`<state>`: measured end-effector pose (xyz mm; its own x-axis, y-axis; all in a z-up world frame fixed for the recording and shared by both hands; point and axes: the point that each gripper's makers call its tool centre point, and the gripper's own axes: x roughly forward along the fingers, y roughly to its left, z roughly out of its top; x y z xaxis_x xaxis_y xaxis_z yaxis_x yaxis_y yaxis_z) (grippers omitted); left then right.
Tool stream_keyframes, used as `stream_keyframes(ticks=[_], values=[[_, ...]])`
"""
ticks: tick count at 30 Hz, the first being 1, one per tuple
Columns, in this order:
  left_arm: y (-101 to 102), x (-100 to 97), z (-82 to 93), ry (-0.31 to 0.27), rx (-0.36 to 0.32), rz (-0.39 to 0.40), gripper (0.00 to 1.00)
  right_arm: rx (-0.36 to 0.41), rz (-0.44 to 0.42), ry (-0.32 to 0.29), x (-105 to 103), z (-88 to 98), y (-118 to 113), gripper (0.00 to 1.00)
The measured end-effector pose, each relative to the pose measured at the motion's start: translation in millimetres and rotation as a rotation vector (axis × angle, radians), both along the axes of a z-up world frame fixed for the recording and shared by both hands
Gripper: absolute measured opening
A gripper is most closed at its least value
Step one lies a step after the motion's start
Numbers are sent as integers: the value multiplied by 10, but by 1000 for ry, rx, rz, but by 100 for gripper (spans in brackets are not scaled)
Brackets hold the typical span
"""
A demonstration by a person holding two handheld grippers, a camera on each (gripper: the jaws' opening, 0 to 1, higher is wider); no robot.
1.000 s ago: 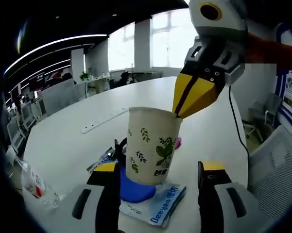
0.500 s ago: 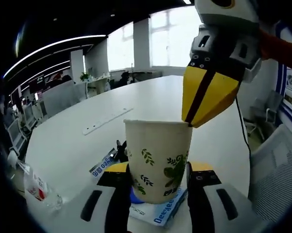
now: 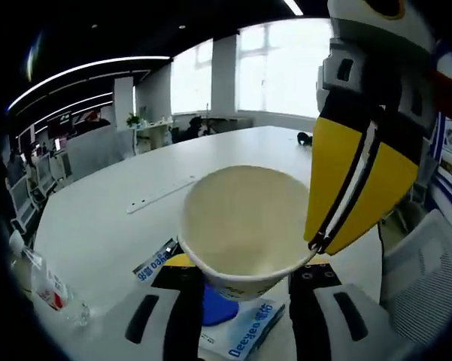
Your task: Arrange the tabletop items into an orderly group along one side of the table until the central work area is clear of visible clutter.
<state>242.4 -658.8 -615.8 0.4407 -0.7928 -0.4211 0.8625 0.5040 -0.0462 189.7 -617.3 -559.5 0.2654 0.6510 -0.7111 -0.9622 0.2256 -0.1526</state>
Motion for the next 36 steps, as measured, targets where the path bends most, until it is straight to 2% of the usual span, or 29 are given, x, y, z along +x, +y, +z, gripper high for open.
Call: stream_keyframes(ticks=[2,10,12,13,17,20,27,34,36], values=[[-3,-6,-3,19,-11,4,43,3,4,-7,-2,1,7,0],[26,2,9,10,-15,9,42,20,-8,-14,30,37,-1,0],[41,18,9,12,-19,17,42,86,-9,20,-7,104,65,0],[50,25,5,14,-17,19,43,90,-7,10,6,120,68,0],[63,63,53,15,-45,29,42,22,-10,-9,61,22,13,0],[84,88,57,5,-45,35,42,47,-25,-14,86,36,15,0],[140,128,-9,24,-55,60,41,74,-67,-43,196,94,-53,0],[178,168,-34,17,-64,73,41,110,-113,-31,241,126,-114,7],[189,184,-29,17,-75,77,41,120,-128,-32,261,134,-123,11]])
